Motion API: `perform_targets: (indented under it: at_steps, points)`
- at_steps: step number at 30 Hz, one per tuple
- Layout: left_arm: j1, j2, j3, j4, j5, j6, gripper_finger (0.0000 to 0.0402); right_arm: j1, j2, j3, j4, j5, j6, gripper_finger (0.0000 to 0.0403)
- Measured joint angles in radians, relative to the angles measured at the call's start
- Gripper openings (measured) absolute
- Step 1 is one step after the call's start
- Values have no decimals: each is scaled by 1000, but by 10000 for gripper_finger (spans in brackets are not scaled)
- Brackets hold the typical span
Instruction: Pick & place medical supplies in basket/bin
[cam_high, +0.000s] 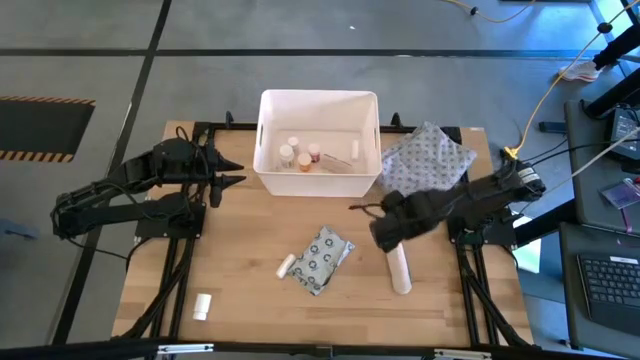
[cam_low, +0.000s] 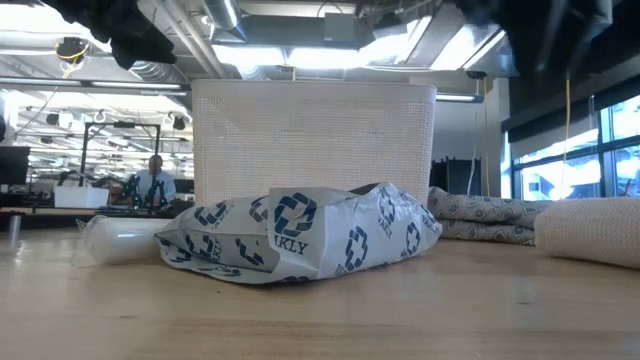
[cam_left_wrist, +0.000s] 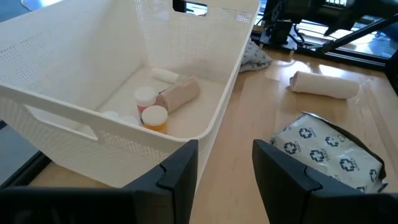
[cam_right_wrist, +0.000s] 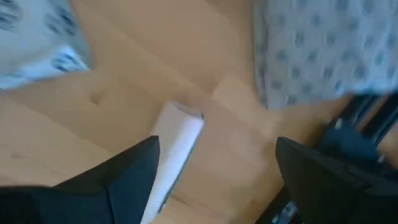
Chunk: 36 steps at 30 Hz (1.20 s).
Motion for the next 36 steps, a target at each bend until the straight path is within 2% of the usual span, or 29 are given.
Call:
perform_targets:
  at_steps: [6,12,17,25,30,36]
  points:
    - [0,0,0,0,0,0,145,84,-4,-216,173,-108,154,321]
    - [0,0,0,0,0,0,145,115,-3,-375,488,-152,165,321]
    - [0,0,0,0,0,0,145,117,-4,-488,592,-168,193,321]
    - [0,0,0,1,0,-1,145,114,-4,-651,915,-228,183,319]
    - [0,0,0,2,-2,-1,145,113,-7,-679,932,-246,171,277]
    - [0,0,0,2,-1,16,145,102,-2,-654,944,-268,-15,191]
